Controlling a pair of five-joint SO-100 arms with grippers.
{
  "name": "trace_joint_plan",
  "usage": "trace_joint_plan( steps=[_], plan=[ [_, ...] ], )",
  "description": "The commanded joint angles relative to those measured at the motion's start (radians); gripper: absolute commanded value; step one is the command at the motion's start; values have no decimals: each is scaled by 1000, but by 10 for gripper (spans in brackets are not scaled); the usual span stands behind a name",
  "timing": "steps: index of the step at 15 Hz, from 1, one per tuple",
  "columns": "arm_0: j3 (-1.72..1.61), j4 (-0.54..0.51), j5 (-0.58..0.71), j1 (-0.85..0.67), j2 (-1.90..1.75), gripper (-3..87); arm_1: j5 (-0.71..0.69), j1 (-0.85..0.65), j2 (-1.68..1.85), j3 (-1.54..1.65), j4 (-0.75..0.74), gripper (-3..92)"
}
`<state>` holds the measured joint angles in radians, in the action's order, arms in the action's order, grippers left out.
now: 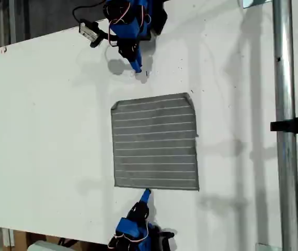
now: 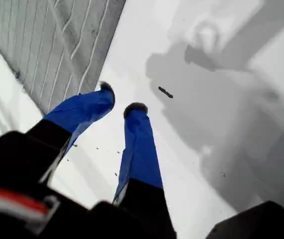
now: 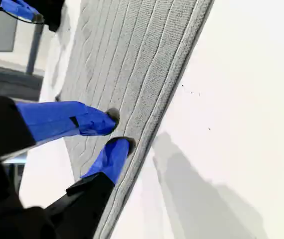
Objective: Grasp corners of a towel and fold twice.
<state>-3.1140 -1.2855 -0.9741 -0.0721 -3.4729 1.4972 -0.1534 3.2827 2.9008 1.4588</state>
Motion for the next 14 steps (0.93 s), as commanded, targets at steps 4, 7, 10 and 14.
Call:
trace_joint_plan(
  steps=[4,7,10,14],
  plan=[
    [-3,-6,-520,-86,3,-29,51,3,9,-31,-49,-3],
    [-3,-6,-523,-84,3,-29,40,32,9,-46,-49,-3],
    [-3,-6,-526,-83,3,-29,-92,89,-69,-152,-173,-3],
    [-3,-6,-522,-86,3,-29,-287,250,-963,-836,-133,-3]
  ],
)
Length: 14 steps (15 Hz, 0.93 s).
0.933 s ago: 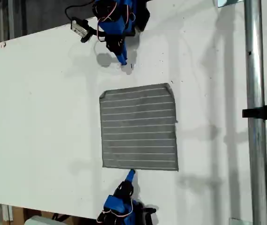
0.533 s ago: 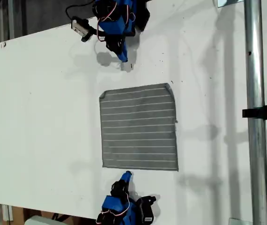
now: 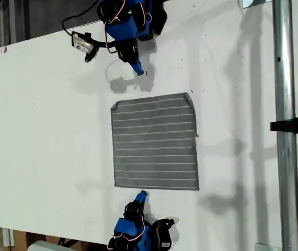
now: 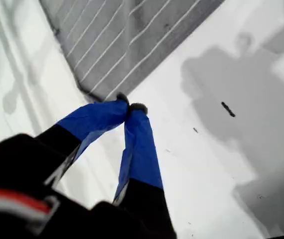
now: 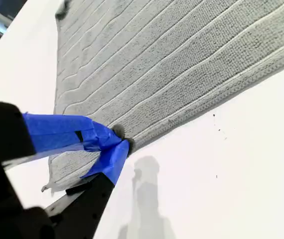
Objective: Grasp corners of a towel and fold twice.
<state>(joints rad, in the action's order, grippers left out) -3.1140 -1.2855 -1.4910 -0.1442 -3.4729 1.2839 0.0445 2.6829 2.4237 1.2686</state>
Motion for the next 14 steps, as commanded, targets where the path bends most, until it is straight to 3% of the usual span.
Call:
trace_joint_plan(
  steps=[1,4,5,7,10,14],
  plan=[
    [-3,-6,-5,-14,3,-29,-144,103,-578,-578,130,-3],
    [-3,-6,-29,-6,3,-29,-229,229,-1049,-1068,318,-3],
    [-3,-6,-31,-6,3,-29,-252,252,-1118,-1131,328,78],
    [-3,-6,-29,-5,3,-29,-249,249,-1120,-1187,364,389],
    [-3,-6,-25,-5,3,-29,-252,256,-1141,-1039,307,408],
    [-3,-6,-34,-5,3,-29,-244,301,-1463,-945,25,356]
  ],
)
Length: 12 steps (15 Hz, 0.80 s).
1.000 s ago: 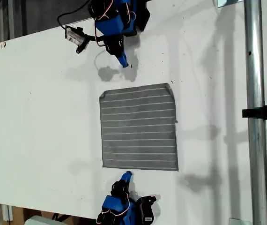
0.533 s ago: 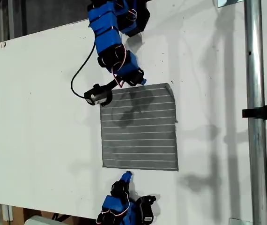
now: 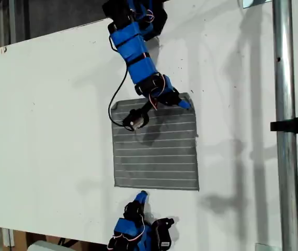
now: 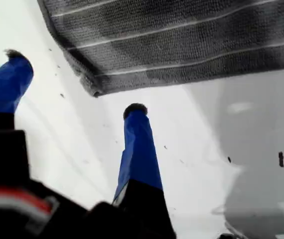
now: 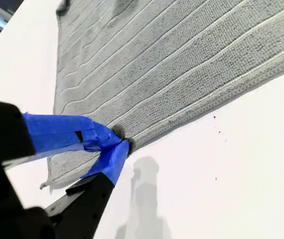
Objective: Grasp corners of a towel and fold twice.
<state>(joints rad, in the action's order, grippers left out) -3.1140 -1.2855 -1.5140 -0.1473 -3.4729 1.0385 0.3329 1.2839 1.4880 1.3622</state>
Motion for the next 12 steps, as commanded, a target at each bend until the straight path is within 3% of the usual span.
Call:
trace_joint_plan(
  steps=[1,2,3,4,9,12],
  plan=[
    [-3,-8,-12,-2,3,-29,9,14,-150,-46,-83,335],
    [-3,-8,-11,0,3,-29,11,8,-210,-80,-89,285],
    [-3,-9,-8,0,3,-29,12,-5,-244,-86,-100,140],
    [-3,-11,-14,3,3,-29,17,-23,-282,-94,-100,60],
    [204,-52,-94,29,46,-31,-6,-29,-264,-107,-144,-2],
    [787,-48,-17,152,796,-31,-23,-41,-259,-115,-164,-2]
  ],
)
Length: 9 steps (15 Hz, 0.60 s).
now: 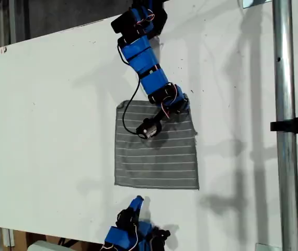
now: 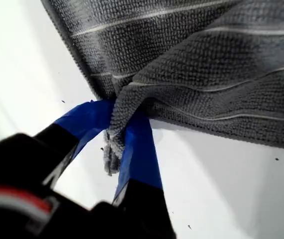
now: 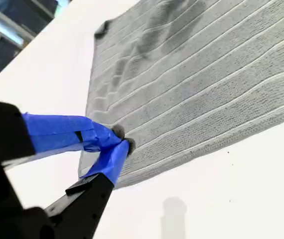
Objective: Grasp corners of a towel and fold twice.
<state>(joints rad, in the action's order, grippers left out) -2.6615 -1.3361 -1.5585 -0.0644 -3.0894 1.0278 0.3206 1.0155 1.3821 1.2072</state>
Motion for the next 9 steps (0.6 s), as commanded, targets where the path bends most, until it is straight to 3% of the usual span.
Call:
trace_joint_plan(
  steps=[1,4,7,8,9],
  plan=[
    [537,-35,94,133,652,-31,-18,-32,18,-9,-9,-2],
    [991,-146,278,351,1154,-31,-21,-40,40,-9,-6,-2],
    [1253,-229,336,445,1440,-1,-21,-40,40,-11,-15,-2],
    [1312,-331,239,428,1463,326,-21,-40,40,-12,-23,-2],
    [1278,-304,268,423,1408,475,-21,-38,40,-15,-26,-2]
  ],
)
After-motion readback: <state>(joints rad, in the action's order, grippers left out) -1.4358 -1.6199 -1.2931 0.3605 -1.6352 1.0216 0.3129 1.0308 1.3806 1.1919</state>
